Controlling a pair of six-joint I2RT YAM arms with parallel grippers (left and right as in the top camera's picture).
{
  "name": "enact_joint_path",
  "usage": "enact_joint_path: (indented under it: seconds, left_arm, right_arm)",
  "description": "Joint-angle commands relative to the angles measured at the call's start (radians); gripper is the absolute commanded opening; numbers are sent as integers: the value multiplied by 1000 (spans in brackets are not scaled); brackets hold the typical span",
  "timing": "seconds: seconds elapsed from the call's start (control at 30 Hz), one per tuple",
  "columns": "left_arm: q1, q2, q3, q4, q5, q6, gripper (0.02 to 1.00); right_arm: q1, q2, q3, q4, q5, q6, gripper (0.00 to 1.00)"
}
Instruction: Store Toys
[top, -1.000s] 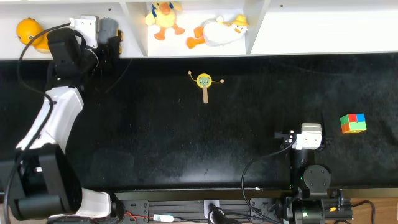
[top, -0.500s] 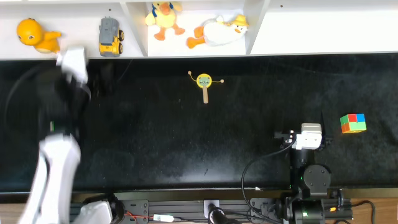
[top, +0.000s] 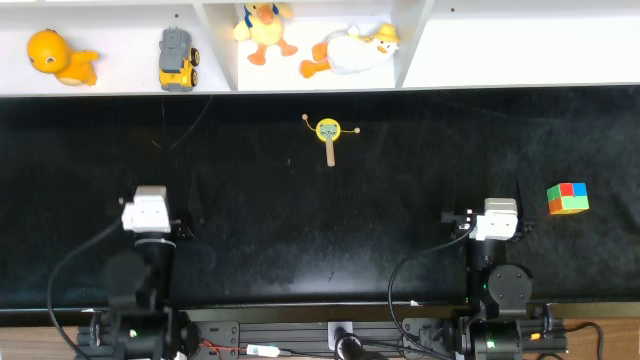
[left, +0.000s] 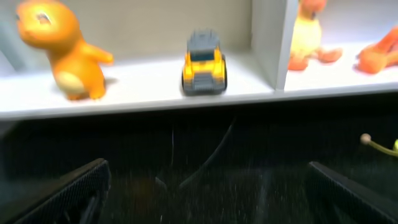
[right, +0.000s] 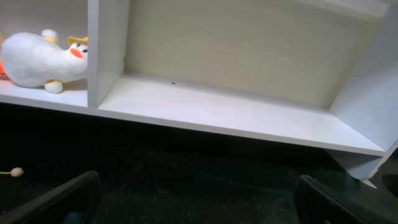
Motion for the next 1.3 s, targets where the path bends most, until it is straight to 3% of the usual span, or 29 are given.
enact_joint_path:
  seconds: [0.03, 0.17, 1.1, 1.3]
  left_arm:
    - [-30, -205, -32, -94, -106, 23, 998]
    - [-69, -238, -33, -206, -201, 16, 998]
    - [-108, -243, -32, -195, -184, 16, 998]
    - [-108, -243, -32, -195, -185, 16, 998]
  right_arm:
    - [-5, -8, -14, 5, -7, 4, 996]
    - [-5, -8, -14, 5, -7, 4, 996]
    - [0, -7, -14, 5, -7, 3, 996]
    - [50, 164, 59, -103, 9, 3, 996]
